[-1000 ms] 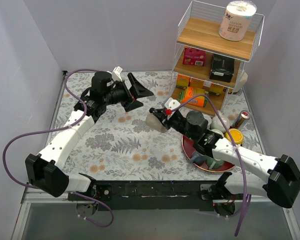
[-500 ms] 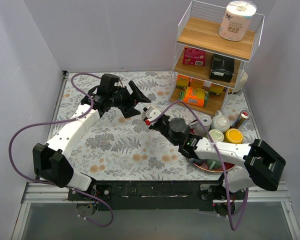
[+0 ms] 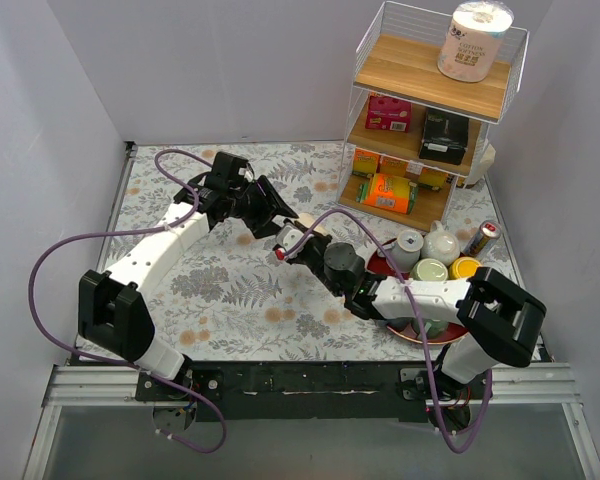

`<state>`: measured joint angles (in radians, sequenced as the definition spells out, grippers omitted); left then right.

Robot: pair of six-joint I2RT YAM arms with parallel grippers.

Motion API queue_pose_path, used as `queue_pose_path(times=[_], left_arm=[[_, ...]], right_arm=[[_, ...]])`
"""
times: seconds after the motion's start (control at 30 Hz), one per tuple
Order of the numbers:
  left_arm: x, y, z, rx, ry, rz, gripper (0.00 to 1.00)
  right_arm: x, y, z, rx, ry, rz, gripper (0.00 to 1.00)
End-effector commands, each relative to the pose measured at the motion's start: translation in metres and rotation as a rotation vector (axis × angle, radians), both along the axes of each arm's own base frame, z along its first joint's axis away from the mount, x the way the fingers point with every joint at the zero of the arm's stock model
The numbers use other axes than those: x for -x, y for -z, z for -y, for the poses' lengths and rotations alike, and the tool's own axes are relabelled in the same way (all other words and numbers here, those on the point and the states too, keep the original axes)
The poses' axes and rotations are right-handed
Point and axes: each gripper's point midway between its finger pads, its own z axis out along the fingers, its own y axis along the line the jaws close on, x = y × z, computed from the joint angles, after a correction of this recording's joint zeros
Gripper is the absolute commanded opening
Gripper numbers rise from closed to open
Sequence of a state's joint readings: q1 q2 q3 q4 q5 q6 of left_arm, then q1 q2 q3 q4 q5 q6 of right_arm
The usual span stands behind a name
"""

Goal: Turn the mug right side up

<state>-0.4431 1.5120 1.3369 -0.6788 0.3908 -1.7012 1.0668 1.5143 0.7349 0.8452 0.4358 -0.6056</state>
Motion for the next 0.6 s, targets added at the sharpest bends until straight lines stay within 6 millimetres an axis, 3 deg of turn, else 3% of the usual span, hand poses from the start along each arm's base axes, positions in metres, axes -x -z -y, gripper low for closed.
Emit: queue_pose_path(times=[0.0, 0.23, 0.47, 0.53, 0.57], left_arm=[[0.001, -0.002, 0.000, -0.012, 0.001, 0.007, 0.46], [-0.002, 0.005, 0.000, -0.026, -0.001, 0.005, 0.25], [0.001, 0.006, 0.007, -0.025, 0.018, 0.007, 0.21], [0.001, 0.005, 0.008, -0.025, 0.025, 0.010, 0.12], [0.000, 0.006, 0.008, -0.025, 0.026, 0.011, 0.01]], right_arm=[[-0.003, -0.064, -0.006, -0.175, 0.011, 0.125, 0.01], [-0.002, -0.061, -0.008, -0.181, -0.001, 0.115, 0.01], [-0.004, -0.061, -0.015, -0.188, -0.009, 0.101, 0.01], [-0.004, -0.062, -0.016, -0.192, -0.012, 0.101, 0.01], [-0.004, -0.062, -0.017, -0.196, -0.014, 0.097, 0.01]])
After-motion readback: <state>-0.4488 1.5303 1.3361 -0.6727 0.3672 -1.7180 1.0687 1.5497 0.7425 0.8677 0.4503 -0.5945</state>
